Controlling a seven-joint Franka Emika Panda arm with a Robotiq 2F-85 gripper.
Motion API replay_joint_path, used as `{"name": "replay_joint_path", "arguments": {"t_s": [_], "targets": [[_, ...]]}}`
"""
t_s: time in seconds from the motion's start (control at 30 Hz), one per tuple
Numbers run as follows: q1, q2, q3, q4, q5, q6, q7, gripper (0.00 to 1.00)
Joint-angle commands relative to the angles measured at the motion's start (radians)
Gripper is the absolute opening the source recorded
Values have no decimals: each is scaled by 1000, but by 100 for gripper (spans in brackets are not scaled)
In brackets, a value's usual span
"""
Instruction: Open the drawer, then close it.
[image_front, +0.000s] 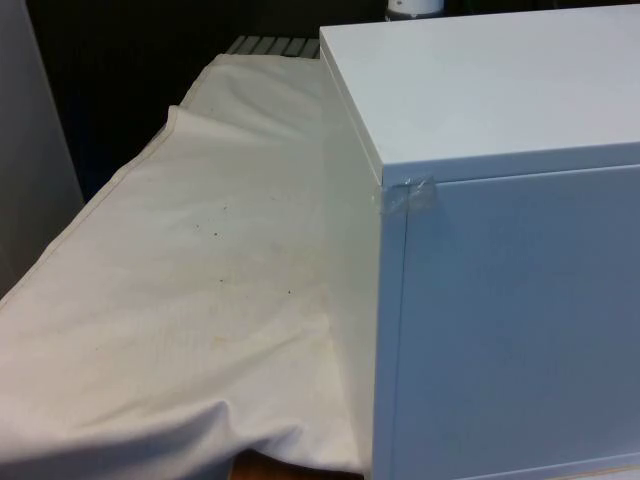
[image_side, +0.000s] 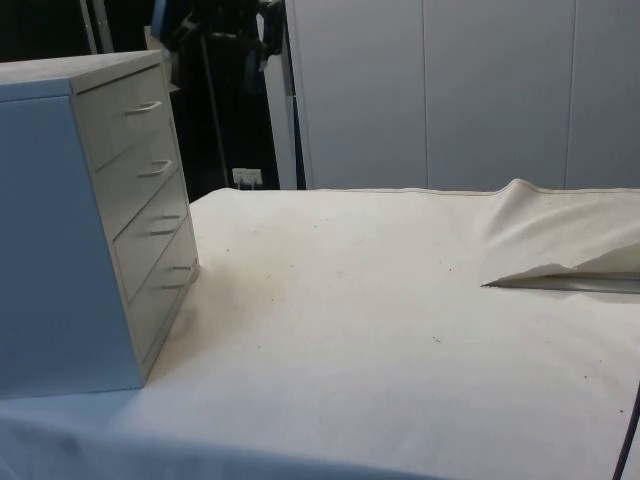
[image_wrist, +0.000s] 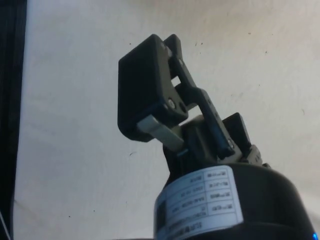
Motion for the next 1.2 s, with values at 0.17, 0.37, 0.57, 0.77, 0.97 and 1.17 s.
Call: {"name": "replay_joint_path", "arguments": {"t_s": [0.17,0.37,0.57,0.77,0.97,1.17], "targets": [[1,8,1,-9,6,53,40,100],[1,17,0,-9,10,83,66,100],[-1,26,-4,-8,0,105,81,100],[-3,29,-12,-15,35,151,78,100],[-3,32,-15,-22,45,172,92,100],[-4,37,-16,-22,42,177,123,100]]}}
